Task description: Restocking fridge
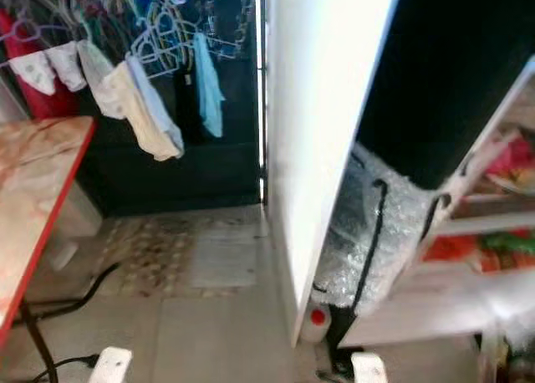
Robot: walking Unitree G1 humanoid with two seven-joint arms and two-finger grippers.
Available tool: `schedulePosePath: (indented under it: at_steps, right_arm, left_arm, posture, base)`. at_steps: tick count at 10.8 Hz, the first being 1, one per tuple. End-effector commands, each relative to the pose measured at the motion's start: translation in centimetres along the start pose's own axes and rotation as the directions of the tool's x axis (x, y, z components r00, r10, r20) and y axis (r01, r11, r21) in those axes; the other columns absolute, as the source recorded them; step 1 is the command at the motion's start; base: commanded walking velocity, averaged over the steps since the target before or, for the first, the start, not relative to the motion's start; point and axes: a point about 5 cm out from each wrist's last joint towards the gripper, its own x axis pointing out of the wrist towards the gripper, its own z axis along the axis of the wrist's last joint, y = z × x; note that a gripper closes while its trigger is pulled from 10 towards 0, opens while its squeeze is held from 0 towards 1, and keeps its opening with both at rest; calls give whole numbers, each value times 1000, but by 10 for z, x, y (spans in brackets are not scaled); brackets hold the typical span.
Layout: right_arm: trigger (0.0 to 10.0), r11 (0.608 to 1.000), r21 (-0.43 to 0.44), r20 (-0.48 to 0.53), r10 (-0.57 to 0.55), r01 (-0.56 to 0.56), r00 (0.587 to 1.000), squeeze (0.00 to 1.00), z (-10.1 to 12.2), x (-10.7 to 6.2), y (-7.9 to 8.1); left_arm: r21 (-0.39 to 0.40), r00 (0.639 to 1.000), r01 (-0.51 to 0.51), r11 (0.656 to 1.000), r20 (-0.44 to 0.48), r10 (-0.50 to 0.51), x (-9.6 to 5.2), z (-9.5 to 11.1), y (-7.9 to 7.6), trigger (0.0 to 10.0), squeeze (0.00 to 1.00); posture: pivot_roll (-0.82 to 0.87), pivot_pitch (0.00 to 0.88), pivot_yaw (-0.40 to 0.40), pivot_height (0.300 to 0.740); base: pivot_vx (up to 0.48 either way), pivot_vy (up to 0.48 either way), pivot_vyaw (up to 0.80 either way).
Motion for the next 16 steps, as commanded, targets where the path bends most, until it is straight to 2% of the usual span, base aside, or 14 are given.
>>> schedulePosePath:
  at_steps: [1, 9, 10, 14, 16]
  right_arm:
    - [10000, 1000, 6, 11, 11, -11, 1000, 0, 5, 1, 5]
    - [10000, 1000, -5, 4, 15, -15, 1000, 0, 4, 1, 6]
    - [10000, 1000, -8, 5, 14, -14, 1000, 0, 4, 1, 5]
    - [10000, 1000, 9, 3, 1, -1, 1000, 0, 3, 1, 4]
    - [10000, 1000, 10, -15, -9, 9, 1000, 0, -1, 0, 3]
  left_arm:
    - [7, 999, -13, 1000, -34, 13, -2, -10, 6, 10000, 0]
    - [13, 999, -10, 1000, -33, 11, -2, -10, 5, 10000, 0]
    - [12, 999, -19, 1000, -34, 20, -2, -10, 9, 10000, 0]
    - [13, 999, -22, 1000, -38, 22, -3, -12, 11, 10000, 0]
    - [12, 999, -22, 1000, -39, 23, -3, -12, 12, 10000, 0]
  posture:
    - [-15, 76, 20, 740]
    - [-19, 69, 19, 740]
    - [-18, 69, 18, 740]
    - [-15, 75, 19, 740]
    - [-15, 77, 20, 740]
  base:
    - [0, -274, 0]
    - [0, -271, 0]
    - [0, 0, 0]
    - [0, 0, 0]
    - [0, 0, -669]
